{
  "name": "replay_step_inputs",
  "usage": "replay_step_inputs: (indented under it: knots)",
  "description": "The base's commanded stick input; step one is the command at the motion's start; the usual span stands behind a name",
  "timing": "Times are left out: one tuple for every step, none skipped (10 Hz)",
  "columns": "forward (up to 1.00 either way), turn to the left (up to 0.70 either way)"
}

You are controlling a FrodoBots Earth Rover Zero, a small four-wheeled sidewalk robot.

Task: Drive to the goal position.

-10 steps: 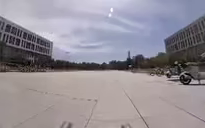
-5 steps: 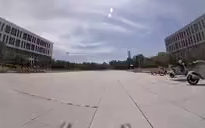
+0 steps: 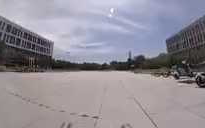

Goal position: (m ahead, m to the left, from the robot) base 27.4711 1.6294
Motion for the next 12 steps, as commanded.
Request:
replay_step_inputs:
  knots:
    - [0.7,0.0]
    - [0.7,0.0]
    - [0.7,0.0]
    - [0.7,0.0]
    - [0.7,0.0]
    - [0.7,0.0]
    - [0.7,0.02]
    - [0.7,0.02]
    - [0.7,0.02]
    - [0.7,0.02]
    - [0.7,0.02]
    - [0.7,0.02]
